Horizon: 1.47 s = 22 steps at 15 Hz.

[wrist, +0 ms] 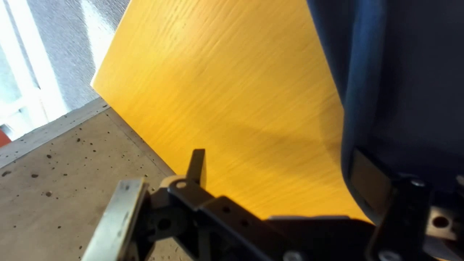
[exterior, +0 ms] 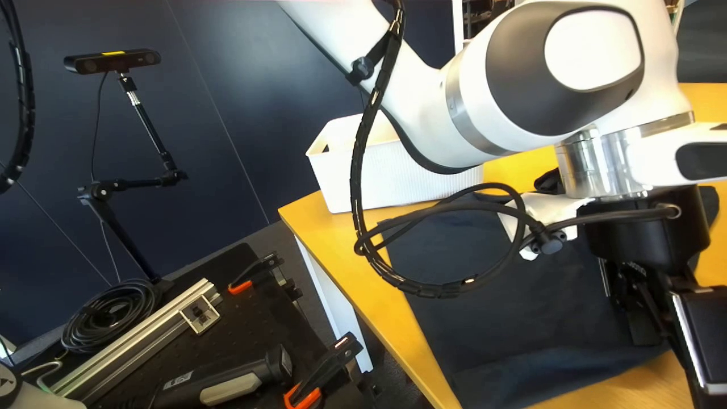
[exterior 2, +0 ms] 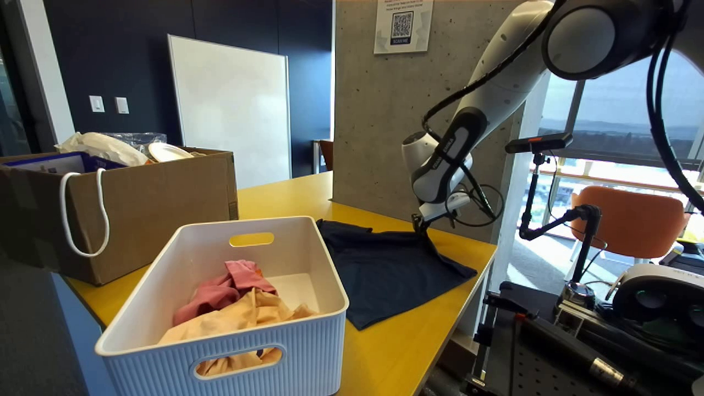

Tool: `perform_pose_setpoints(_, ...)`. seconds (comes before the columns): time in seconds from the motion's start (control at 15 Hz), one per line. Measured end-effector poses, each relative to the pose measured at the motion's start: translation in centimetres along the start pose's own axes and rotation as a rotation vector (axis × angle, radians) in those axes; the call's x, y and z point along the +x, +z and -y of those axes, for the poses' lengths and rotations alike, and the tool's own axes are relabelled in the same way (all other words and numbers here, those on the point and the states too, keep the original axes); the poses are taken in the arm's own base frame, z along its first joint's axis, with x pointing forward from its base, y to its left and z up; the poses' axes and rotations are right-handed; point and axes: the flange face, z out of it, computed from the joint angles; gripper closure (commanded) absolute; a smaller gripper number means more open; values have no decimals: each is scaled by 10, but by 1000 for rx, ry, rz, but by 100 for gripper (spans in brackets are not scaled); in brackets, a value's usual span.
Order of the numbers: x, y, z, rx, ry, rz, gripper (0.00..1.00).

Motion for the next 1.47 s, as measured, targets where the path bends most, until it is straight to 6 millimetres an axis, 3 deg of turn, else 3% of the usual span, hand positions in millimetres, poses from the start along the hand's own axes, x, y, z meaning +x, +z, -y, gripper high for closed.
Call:
perform_pose_setpoints(0.67,-10,26,-11,-45,27,50,0)
perform_pose_setpoints(0.8,-7,16,-17,-48,29,36,0)
perform_pose_setpoints(1.07,-4,-22,-22,-30,16,-4,0)
perform_pose_setpoints(1.27,-11,-44,-2,6,-1,-17,0)
perform_pose_setpoints(1.47,-25,-49,22,31,-21,-11,0)
